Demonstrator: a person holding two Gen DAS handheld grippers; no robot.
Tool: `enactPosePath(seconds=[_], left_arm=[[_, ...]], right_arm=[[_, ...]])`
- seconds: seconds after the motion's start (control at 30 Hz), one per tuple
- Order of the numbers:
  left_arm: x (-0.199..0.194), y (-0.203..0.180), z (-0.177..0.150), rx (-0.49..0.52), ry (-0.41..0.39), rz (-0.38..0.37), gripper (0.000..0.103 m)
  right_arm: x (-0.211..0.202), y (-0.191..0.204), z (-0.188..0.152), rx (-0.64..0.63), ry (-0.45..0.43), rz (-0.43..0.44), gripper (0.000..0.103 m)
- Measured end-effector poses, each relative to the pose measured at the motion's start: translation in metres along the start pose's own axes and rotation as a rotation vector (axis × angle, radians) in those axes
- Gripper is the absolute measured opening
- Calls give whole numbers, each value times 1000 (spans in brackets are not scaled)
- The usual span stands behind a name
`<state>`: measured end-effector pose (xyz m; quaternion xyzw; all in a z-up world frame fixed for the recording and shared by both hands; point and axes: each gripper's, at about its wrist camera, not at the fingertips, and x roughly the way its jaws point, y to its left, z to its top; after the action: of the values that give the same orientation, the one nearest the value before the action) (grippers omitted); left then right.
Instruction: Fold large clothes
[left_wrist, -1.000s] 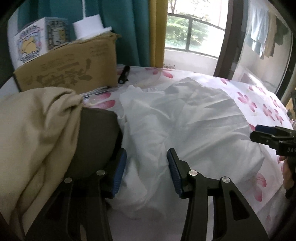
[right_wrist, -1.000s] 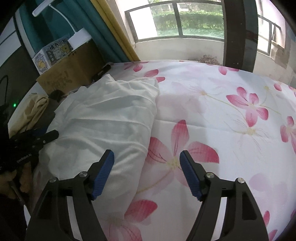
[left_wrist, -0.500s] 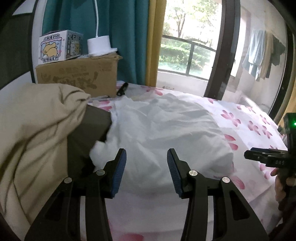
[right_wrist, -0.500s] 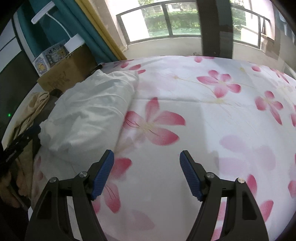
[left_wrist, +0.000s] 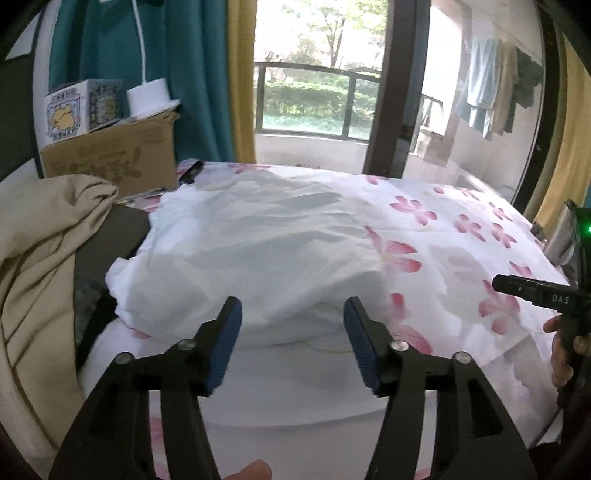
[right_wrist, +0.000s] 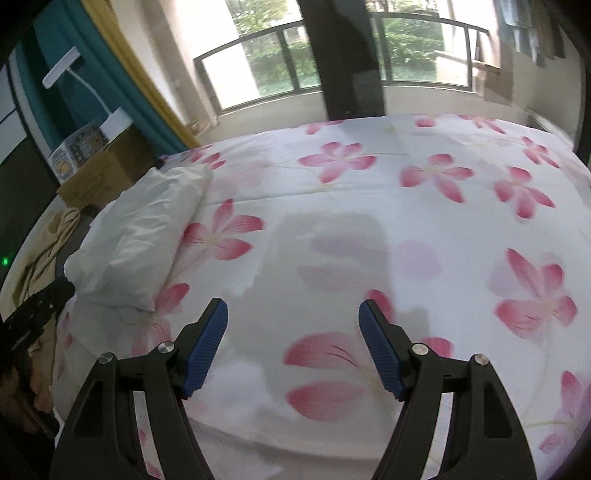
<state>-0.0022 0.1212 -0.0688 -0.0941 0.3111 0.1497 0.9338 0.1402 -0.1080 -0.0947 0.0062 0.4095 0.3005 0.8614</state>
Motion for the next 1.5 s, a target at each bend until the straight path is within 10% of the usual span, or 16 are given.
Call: enactPosePath(seconds=[0.73, 1.5], left_arm=[[-32, -94, 22, 104, -140, -41, 76], [-127, -134, 67, 131, -512, -35, 76]], right_arm=[[-98, -88, -12, 67, -154, -135, 85], [-231, -77, 1, -87, -474, -387, 86]])
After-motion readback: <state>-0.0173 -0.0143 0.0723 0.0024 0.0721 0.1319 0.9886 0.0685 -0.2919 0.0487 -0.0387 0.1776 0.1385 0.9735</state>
